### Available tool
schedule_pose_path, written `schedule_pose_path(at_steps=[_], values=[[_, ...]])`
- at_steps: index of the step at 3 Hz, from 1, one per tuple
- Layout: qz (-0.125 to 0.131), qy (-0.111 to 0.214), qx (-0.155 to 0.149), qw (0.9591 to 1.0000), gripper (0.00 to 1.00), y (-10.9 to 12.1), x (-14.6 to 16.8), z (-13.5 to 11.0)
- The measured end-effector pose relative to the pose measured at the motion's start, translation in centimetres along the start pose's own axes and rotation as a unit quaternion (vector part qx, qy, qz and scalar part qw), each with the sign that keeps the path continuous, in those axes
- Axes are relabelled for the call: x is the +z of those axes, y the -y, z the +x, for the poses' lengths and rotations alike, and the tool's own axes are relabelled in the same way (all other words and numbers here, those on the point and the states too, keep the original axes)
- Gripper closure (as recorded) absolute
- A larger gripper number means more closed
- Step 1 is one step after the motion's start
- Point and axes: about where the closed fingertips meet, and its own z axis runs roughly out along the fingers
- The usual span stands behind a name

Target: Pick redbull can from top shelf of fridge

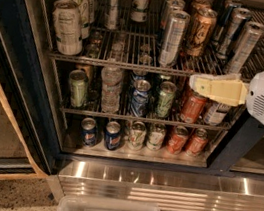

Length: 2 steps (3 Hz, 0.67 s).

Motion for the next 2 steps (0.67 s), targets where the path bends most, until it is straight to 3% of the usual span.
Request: schedule_pose_path(at_steps=[1, 2], values=[[-0.005, 0.033, 0.039, 0.9987, 0.00, 0.14, 0.81, -0.79], [-0.007, 0.058, 0.076, 0.9954, 0.19, 0.28, 1.13, -0.67]])
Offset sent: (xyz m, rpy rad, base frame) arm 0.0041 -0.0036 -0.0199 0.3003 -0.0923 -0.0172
